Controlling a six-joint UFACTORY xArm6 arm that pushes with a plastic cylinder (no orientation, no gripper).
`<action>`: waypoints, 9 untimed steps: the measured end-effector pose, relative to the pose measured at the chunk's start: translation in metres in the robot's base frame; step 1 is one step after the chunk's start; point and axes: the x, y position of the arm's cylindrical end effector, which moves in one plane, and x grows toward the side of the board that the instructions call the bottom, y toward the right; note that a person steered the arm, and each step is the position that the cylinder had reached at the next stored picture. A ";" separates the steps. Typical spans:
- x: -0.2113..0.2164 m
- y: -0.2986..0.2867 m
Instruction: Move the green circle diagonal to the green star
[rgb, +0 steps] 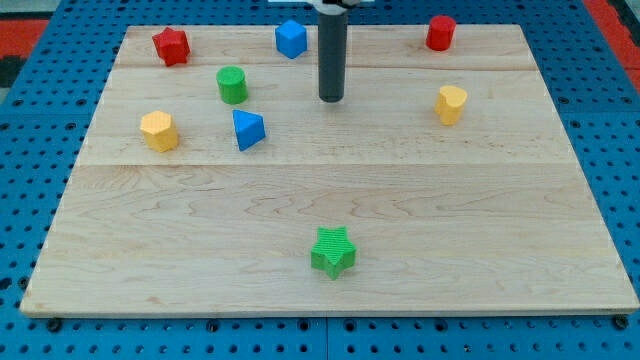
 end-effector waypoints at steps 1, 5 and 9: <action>-0.046 -0.009; -0.004 -0.143; 0.005 0.024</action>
